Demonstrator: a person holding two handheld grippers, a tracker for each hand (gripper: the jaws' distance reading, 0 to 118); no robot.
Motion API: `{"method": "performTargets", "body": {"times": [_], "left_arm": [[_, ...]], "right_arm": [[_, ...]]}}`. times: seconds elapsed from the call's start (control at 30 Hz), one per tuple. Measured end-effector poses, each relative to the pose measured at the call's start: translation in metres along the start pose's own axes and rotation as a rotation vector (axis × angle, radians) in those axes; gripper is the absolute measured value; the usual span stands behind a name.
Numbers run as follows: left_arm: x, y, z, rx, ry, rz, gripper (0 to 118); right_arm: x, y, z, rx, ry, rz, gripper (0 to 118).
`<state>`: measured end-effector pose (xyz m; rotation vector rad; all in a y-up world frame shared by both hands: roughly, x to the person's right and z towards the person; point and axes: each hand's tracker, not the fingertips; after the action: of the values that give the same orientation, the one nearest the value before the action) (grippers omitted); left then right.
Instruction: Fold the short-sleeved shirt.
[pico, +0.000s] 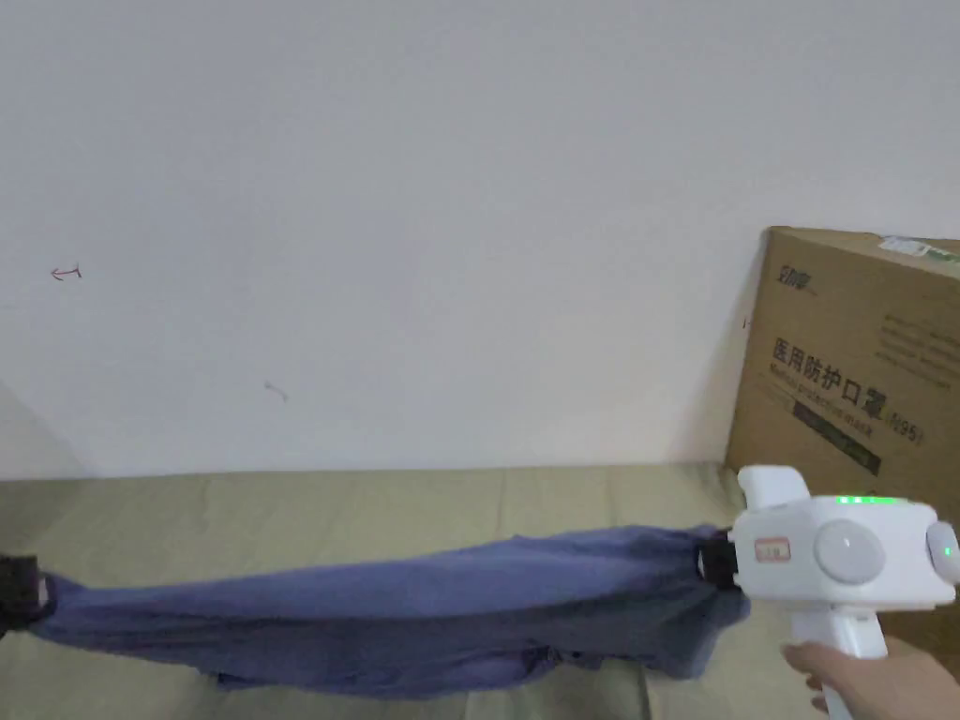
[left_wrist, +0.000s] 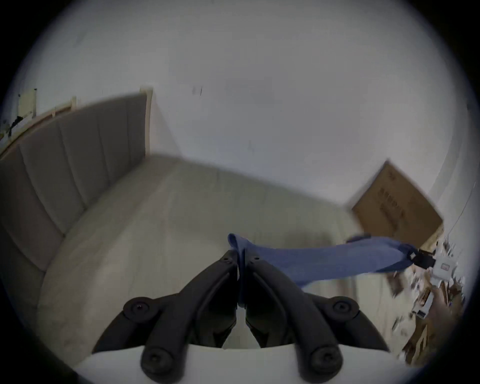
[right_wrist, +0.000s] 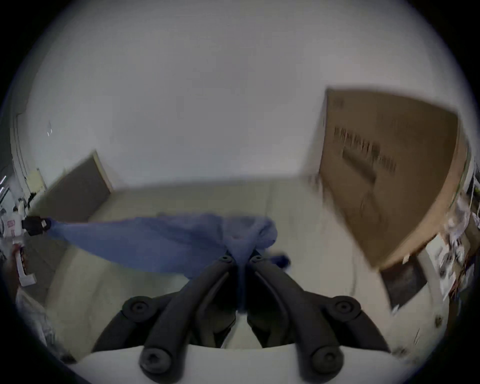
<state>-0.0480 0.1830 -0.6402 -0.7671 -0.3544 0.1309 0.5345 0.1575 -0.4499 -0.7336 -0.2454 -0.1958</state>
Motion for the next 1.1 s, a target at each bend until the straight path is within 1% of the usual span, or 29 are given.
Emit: {"method": "performTargets", "body": {"times": [0.1,0.17,0.23,0.3,0.33,0.4,0.47,0.57,0.63,0.7,0.83,0.9,1.0,1.03,1.07,1.1], "left_arm": [[-0.023,-0.084,-0.014,-0.17,0.004,-0.029,3],[-0.038,-0.135,-0.013,-0.275,0.003,-0.016,3],[-0.049,-0.172,-0.002,-0.339,-0.001,0.001,3],[-0.054,-0.199,0.018,-0.364,-0.017,0.01,3],[-0.057,-0.208,0.029,-0.38,-0.027,0.019,3],[-0.062,-0.222,0.051,-0.41,-0.029,0.02,3],[-0.065,-0.231,0.073,-0.452,-0.044,0.03,3],[-0.067,-0.243,0.106,-0.475,-0.065,0.038,3],[-0.066,-0.25,0.123,-0.486,-0.078,0.04,3],[-0.064,-0.256,0.137,-0.501,-0.097,0.032,3],[-0.058,-0.264,0.151,-0.527,-0.11,-0.046,3],[-0.057,-0.265,0.149,-0.525,-0.095,-0.051,3],[-0.053,-0.268,0.144,-0.511,-0.092,-0.017,4],[-0.051,-0.267,0.143,-0.506,-0.095,-0.009,5],[-0.049,-0.267,0.143,-0.501,-0.104,0.001,14],[-0.049,-0.268,0.143,-0.499,-0.125,0.015,29]], "right_arm": [[0.014,-0.094,-0.026,-0.19,0.012,0.026,4],[0.021,-0.15,-0.021,-0.283,0.026,-0.015,4],[0.029,-0.19,-0.006,-0.333,0.057,-0.074,4],[0.033,-0.214,0.016,-0.35,0.091,-0.091,4],[0.031,-0.224,0.033,-0.345,0.08,-0.084,4],[0.032,-0.238,0.056,-0.38,0.056,-0.04,4],[0.03,-0.251,0.081,-0.428,0.085,-0.021,4],[0.026,-0.265,0.109,-0.488,0.077,0.056,4],[0.021,-0.276,0.126,-0.509,0.078,0.094,4],[0.017,-0.283,0.14,-0.519,0.074,0.101,4],[0.009,-0.298,0.156,-0.567,0.066,0.104,4],[0.006,-0.304,0.156,-0.567,0.045,0.116,4],[0.001,-0.306,0.152,-0.554,0.011,0.094,6],[-0.001,-0.306,0.153,-0.551,-0.001,0.081,14],[-0.001,-0.305,0.154,-0.553,-0.005,0.064,52],[-0.002,-0.306,0.155,-0.555,-0.008,0.049,85]]}}
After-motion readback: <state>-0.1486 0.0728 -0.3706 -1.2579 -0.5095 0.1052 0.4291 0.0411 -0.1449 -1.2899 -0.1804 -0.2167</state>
